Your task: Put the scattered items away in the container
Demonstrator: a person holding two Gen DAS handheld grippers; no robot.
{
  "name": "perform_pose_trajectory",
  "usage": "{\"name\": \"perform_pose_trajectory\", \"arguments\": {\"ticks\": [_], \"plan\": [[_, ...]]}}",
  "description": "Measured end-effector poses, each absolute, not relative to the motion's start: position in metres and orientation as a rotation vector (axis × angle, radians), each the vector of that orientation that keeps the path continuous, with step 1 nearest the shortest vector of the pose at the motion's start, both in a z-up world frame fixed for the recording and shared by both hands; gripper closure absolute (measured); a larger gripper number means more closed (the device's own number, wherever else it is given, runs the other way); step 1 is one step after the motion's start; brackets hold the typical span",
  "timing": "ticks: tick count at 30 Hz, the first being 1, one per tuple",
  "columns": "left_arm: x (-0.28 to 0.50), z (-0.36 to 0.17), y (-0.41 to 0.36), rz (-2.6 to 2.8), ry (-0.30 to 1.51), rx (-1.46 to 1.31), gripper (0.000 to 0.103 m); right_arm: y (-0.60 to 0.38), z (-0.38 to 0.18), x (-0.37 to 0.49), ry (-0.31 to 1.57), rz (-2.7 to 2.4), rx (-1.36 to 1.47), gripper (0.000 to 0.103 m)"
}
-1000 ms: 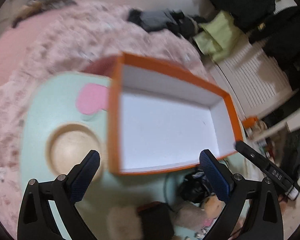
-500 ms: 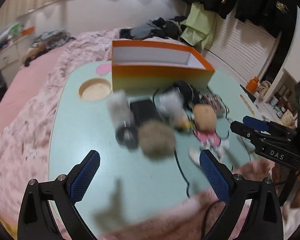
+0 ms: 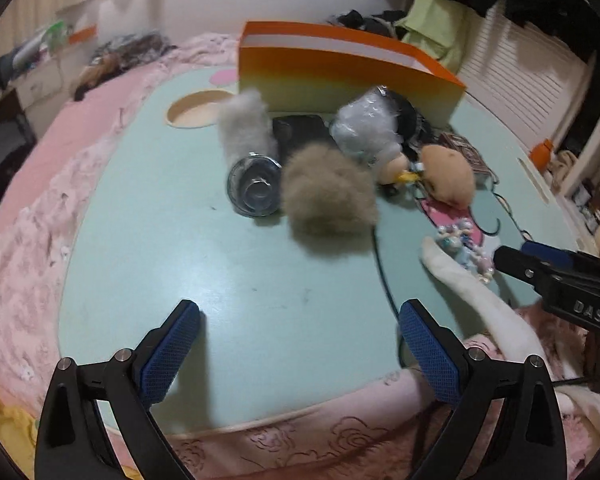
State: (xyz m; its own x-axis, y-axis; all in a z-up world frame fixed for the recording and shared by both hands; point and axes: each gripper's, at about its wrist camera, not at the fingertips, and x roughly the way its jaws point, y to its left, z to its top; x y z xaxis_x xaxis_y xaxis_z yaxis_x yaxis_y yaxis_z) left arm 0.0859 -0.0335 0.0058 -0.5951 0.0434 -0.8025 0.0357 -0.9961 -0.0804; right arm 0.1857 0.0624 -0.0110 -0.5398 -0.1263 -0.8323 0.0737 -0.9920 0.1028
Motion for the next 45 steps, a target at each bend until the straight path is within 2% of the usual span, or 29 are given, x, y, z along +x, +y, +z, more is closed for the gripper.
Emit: {"name": "perform_pose_trajectory", "arguments": {"ticks": [3, 5, 10, 21, 27, 34, 45], "plan": [[0.082, 0.001, -0.025, 2.787, -0.049, -1.458, 0.001, 0.060, -0.011, 0.187, -0.077, -2.648, 1.446, 0.039], [0.081, -0.002, -0.018, 2.782, 0.020, -1.487, 0.000, 0.056, -0.012, 0.186, -0.054, -2.642, 1.452, 0.032], [0.081, -0.001, -0.019, 2.773, 0.025, -1.490, 0.000, 0.049, -0.014, 0.187, 0.017, -2.640, 1.470, 0.028], [0.082, 0.000, -0.019, 2.770, 0.023, -1.495, 0.000, 0.051, -0.014, 0.187, 0.003, -2.628, 1.463, 0.025], [0.083, -0.002, -0.020, 2.786, 0.029, -1.476, 0.000, 0.048, -0.014, 0.186, 0.013, -2.609, 1.465, 0.020], [0.084, -0.002, -0.020, 2.783, 0.041, -1.453, 0.000, 0.042, -0.018, 0.184, 0.051, -2.560, 1.480, 0.004], [0.082, 0.001, -0.020, 2.778, 0.051, -1.437, 0.000, 0.040, -0.019, 0.185, 0.049, -2.545, 1.472, 0.000]]}}
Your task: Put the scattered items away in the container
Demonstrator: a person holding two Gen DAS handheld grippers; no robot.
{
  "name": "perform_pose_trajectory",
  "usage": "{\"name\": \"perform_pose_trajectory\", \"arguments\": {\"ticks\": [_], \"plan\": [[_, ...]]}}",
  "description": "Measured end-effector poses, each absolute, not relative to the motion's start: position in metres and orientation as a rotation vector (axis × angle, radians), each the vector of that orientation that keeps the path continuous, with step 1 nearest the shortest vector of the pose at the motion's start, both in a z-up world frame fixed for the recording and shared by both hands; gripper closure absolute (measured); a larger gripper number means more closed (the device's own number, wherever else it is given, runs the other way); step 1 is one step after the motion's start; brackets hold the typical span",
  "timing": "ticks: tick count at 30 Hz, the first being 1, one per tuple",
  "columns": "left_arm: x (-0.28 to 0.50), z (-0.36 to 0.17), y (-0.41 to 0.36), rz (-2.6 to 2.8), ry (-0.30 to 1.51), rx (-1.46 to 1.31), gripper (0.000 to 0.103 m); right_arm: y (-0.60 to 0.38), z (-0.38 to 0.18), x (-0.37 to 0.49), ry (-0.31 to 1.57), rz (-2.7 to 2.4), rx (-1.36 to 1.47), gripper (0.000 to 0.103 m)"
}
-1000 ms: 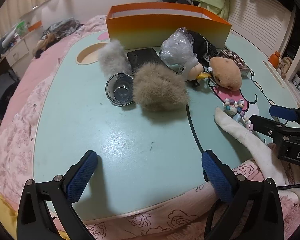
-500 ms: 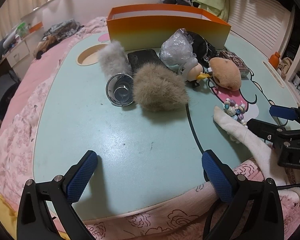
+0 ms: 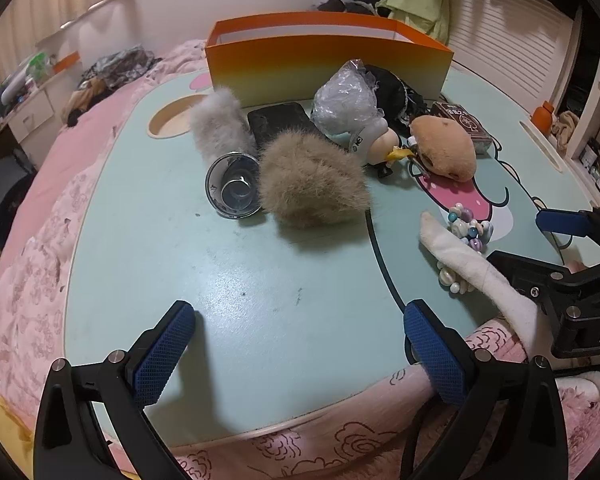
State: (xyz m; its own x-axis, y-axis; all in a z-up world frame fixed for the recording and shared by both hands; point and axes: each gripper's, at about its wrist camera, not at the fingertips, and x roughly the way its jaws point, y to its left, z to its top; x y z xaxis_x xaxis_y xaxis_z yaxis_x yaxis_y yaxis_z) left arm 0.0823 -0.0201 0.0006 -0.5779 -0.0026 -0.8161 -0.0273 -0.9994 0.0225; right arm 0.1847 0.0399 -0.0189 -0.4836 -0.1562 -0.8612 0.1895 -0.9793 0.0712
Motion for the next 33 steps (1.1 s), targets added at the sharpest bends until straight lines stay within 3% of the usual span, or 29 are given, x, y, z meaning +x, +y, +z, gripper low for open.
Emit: {"name": "perform_pose_trajectory", "arguments": {"ticks": [12, 19, 24, 27, 30, 33], "plan": [[0.086, 0.005, -0.024, 2.757, -0.005, -1.382, 0.000, 0.038, -0.019, 0.184, 0.069, -2.544, 1.473, 0.000], [0.090, 0.029, -0.040, 2.855, -0.045, -1.185, 0.005, 0.038, -0.019, 0.183, 0.080, -2.545, 1.476, 0.000], [0.089, 0.050, -0.070, 2.979, -0.143, -0.974, 0.005, 0.039, -0.019, 0.182, 0.083, -2.544, 1.478, 0.000], [0.082, 0.053, -0.095, 2.898, -0.327, -0.871, 0.005, 0.040, -0.019, 0.182, 0.083, -2.546, 1.478, 0.000], [0.062, 0.047, -0.105, 2.797, -0.375, -1.000, 0.006, 0.041, -0.019, 0.181, 0.083, -2.545, 1.479, 0.000], [0.052, 0.041, -0.100, 2.799, -0.254, -1.064, 0.040, 0.040, -0.019, 0.182, 0.082, -2.545, 1.478, 0.000]]}}
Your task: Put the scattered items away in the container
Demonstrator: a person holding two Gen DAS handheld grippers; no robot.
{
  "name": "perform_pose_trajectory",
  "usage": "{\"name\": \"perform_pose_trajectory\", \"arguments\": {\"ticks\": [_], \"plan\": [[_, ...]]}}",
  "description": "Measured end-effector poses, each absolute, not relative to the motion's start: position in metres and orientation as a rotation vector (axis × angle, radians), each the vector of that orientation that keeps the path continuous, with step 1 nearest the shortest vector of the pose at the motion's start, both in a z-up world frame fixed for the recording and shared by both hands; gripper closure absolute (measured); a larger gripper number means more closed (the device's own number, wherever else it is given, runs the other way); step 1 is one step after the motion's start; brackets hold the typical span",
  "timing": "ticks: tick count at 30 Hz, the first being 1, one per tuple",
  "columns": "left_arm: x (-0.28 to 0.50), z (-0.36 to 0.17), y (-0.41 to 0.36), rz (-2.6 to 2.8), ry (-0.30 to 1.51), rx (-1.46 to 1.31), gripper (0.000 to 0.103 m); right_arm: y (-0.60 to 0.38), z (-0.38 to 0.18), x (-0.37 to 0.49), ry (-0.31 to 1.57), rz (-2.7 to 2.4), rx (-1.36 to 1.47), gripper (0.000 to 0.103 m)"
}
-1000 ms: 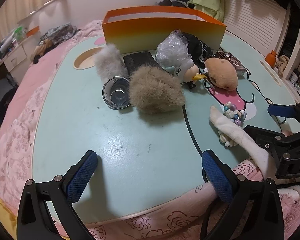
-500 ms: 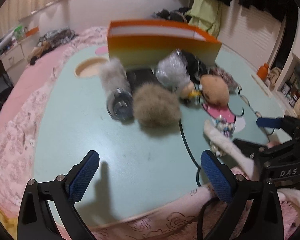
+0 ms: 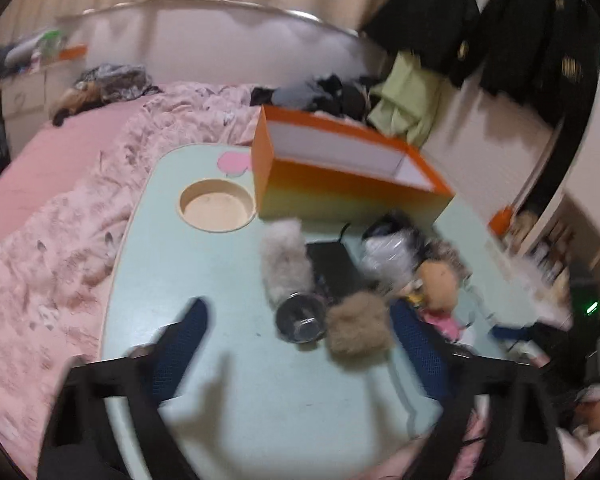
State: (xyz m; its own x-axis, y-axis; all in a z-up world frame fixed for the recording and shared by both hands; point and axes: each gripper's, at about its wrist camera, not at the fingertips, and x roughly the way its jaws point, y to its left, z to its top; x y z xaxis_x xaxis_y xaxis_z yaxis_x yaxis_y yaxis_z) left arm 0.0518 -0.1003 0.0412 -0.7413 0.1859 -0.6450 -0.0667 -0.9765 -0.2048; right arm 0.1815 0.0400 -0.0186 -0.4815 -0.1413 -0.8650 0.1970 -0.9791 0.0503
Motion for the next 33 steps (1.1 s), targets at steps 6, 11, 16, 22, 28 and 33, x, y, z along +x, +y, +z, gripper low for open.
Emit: {"name": "perform_pose_trajectory", "arguments": {"ticks": [6, 11, 16, 22, 28, 33], "plan": [[0.040, 0.021, -0.097, 2.744, -0.287, -1.146, 0.042, 0.040, -0.019, 0.181, 0.080, -2.546, 1.480, 0.000], [0.034, 0.018, -0.088, 2.723, -0.292, -1.159, 0.049, 0.040, -0.018, 0.181, 0.079, -2.546, 1.479, 0.000], [0.031, 0.013, -0.077, 2.715, -0.228, -1.181, 0.072, 0.040, -0.018, 0.180, 0.081, -2.546, 1.479, 0.000], [0.045, 0.021, -0.087, 2.707, -0.242, -1.125, 0.076, 0.049, -0.016, 0.181, -0.003, -2.565, 1.444, 0.000], [0.071, 0.052, -0.105, 2.770, -0.242, -0.980, 0.076, 0.067, 0.008, 0.197, -0.190, -2.616, 1.196, 0.003], [0.078, 0.072, -0.113, 2.775, -0.297, -0.897, 0.076, 0.041, 0.007, 0.188, -0.079, -2.531, 1.209, 0.024]]}}
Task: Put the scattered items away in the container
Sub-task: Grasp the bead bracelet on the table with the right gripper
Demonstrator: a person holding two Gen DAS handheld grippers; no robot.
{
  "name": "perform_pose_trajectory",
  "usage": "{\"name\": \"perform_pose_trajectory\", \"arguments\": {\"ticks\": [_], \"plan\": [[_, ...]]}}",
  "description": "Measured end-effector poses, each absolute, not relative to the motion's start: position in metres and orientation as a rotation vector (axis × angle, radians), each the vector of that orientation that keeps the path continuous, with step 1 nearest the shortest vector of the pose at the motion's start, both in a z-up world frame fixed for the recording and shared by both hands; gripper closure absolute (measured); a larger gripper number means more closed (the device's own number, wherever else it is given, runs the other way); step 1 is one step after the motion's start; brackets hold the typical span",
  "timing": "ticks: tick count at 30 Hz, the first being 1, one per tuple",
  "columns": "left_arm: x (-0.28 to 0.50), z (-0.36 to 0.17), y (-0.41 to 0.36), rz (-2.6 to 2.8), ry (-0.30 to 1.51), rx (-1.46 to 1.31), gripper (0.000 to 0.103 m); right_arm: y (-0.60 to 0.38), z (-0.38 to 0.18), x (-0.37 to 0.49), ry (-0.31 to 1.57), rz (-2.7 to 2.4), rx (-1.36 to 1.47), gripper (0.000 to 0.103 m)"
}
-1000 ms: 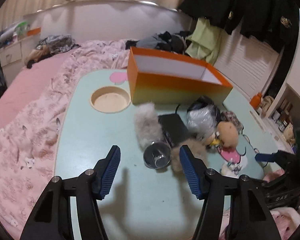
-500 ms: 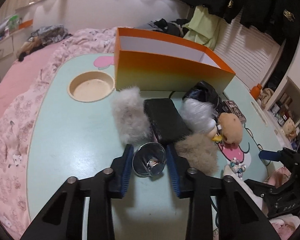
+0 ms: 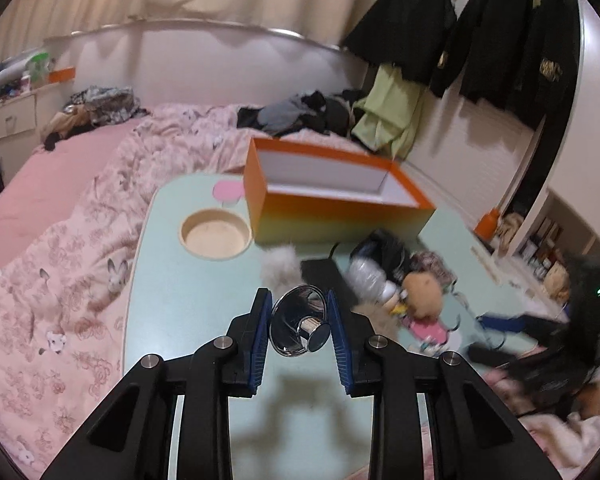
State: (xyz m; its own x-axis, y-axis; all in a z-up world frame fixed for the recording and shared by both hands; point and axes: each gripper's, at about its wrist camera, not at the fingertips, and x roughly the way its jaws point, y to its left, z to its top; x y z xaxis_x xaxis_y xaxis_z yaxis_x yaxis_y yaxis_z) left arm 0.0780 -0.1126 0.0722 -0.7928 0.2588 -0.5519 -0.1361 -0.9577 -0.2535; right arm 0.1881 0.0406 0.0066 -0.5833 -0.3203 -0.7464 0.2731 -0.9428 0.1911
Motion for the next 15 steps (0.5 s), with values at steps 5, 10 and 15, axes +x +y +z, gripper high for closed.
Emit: {"name": "perform_pose_trajectory", "arguments": {"ticks": [5, 10, 15], "plan": [[0.081, 0.075, -0.104, 2.752, -0.286, -0.877, 0.076, 0.018, -0.007, 0.170, 0.056, -2.480, 1.311, 0.046], [0.080, 0.068, -0.094, 2.726, -0.272, -0.899, 0.076, 0.015, -0.010, 0.172, 0.106, -2.470, 1.313, 0.059], [0.076, 0.062, -0.090, 2.711, -0.227, -0.938, 0.076, 0.015, -0.010, 0.177, 0.129, -2.470, 1.292, 0.084]]}}
